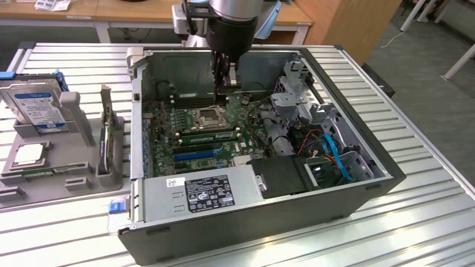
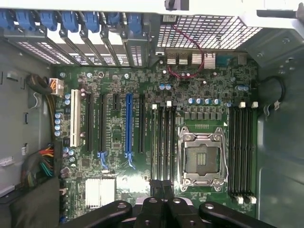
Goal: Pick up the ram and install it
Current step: 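Press down the ram until it locks into place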
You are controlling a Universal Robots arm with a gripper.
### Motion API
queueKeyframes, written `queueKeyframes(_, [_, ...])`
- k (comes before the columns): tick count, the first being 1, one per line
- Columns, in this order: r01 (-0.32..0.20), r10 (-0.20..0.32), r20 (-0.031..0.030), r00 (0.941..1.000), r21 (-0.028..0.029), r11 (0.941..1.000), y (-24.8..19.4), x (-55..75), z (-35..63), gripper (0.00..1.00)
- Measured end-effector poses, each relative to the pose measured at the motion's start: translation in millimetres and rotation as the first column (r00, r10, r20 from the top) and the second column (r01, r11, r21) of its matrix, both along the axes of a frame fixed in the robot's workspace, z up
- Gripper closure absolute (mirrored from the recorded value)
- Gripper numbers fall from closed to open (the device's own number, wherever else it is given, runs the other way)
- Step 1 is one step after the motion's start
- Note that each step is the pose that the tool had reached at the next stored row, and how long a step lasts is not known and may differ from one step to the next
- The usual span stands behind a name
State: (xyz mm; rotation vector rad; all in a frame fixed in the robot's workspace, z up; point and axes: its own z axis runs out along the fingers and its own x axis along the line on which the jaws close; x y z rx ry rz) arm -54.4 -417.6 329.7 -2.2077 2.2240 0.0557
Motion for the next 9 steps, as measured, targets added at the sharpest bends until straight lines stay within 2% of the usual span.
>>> queueKeyframes(9, [0.000,0.000,0.0001,1.0000,0.0002,1.0000,0.0,0.0,2.9,0.90])
